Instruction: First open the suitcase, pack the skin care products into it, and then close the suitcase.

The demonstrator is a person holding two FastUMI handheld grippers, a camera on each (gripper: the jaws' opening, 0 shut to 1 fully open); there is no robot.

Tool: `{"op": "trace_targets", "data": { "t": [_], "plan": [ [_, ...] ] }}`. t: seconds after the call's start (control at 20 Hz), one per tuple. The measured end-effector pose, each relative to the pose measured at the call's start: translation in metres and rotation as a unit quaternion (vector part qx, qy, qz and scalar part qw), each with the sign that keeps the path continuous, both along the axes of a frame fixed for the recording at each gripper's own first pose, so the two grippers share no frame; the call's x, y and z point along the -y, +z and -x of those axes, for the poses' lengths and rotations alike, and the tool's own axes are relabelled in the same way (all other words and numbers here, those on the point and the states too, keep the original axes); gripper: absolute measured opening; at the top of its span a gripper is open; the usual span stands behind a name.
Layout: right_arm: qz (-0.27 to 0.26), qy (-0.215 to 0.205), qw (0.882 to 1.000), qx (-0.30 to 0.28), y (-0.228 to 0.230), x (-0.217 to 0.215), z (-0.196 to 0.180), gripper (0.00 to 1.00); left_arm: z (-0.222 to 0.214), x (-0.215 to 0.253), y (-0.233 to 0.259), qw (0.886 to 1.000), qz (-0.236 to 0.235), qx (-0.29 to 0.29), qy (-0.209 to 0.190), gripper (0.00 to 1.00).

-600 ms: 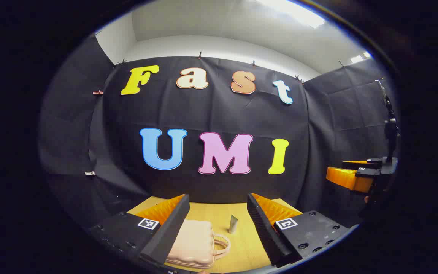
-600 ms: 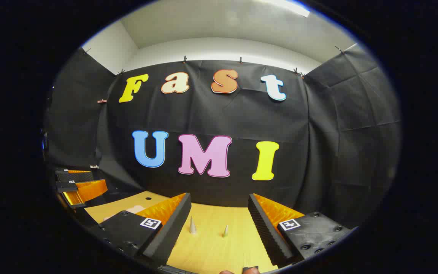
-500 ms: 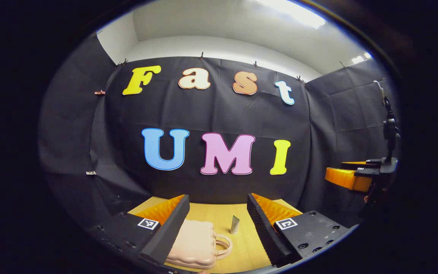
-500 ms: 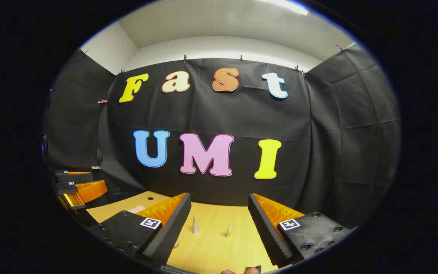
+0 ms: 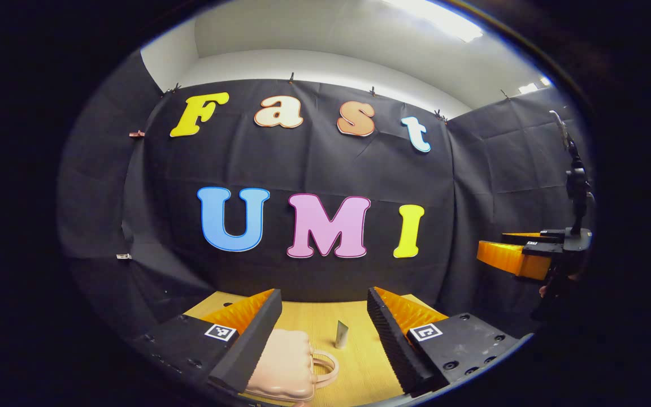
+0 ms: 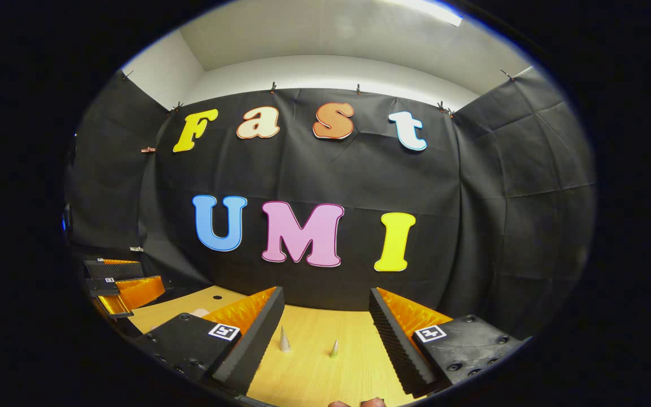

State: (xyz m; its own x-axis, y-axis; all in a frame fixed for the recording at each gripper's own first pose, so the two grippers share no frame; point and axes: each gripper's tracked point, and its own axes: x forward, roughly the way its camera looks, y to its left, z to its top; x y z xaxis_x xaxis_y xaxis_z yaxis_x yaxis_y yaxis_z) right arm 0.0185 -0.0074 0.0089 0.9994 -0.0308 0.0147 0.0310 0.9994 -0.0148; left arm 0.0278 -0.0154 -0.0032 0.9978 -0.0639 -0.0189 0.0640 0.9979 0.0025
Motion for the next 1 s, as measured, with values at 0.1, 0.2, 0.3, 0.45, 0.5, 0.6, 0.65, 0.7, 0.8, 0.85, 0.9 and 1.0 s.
{"op": "trace_targets", "data": {
  "t": [0.1,0.2,0.3,0.45,0.5,0.6,0.65,0.7,0.8,0.85,0.9,1.0],
  "plan": [
    [0.003,-0.006,1.0,-0.002,-0.002,0.003,0.001,0.96,-0.003,0.003,-0.001,1.0,-0.001,-0.003,-0.008,0.95],
    [0.007,-0.012,1.0,-0.004,-0.004,0.007,0.002,0.96,-0.006,0.007,-0.003,1.0,-0.001,-0.006,-0.02,0.95],
    [0.006,-0.018,1.0,-0.005,-0.005,0.009,0.001,0.98,-0.011,0.016,-0.013,0.999,0.0,-0.017,-0.039,0.95],
    [0.002,-0.023,1.0,-0.007,-0.011,0.012,0.0,0.96,-0.021,0.03,-0.061,0.993,0.002,-0.092,-0.075,0.96],
    [0.0,-0.023,1.0,-0.008,-0.013,0.013,-0.001,0.96,-0.027,0.031,-0.083,0.989,-0.007,-0.126,-0.078,0.96],
    [0.0,-0.025,1.0,-0.009,-0.019,0.019,-0.001,0.96,-0.041,0.034,-0.122,0.979,-0.022,-0.183,-0.082,0.96],
    [0.001,-0.029,1.0,-0.008,-0.022,0.025,-0.002,0.96,-0.048,0.04,-0.14,0.973,-0.022,-0.209,-0.089,0.96],
    [0.004,-0.034,0.999,-0.009,-0.027,0.033,-0.002,0.96,-0.055,0.045,-0.159,0.967,-0.017,-0.238,-0.092,0.96],
    [0.009,-0.039,0.999,-0.018,-0.041,0.049,-0.004,0.96,-0.073,0.051,-0.195,0.953,-0.007,-0.29,-0.091,0.96],
    [0.012,-0.04,0.999,-0.025,-0.05,0.058,-0.006,0.96,-0.082,0.052,-0.213,0.947,-0.012,-0.311,-0.083,0.96],
    [0.014,-0.041,0.999,-0.029,-0.058,0.068,-0.008,0.98,-0.092,0.05,-0.235,0.938,-0.027,-0.338,-0.069,0.96],
    [0.011,-0.048,0.998,-0.039,-0.074,0.09,-0.017,0.96,-0.108,0.04,-0.281,0.915,-0.052,-0.398,-0.025,0.96]
  ]
}}
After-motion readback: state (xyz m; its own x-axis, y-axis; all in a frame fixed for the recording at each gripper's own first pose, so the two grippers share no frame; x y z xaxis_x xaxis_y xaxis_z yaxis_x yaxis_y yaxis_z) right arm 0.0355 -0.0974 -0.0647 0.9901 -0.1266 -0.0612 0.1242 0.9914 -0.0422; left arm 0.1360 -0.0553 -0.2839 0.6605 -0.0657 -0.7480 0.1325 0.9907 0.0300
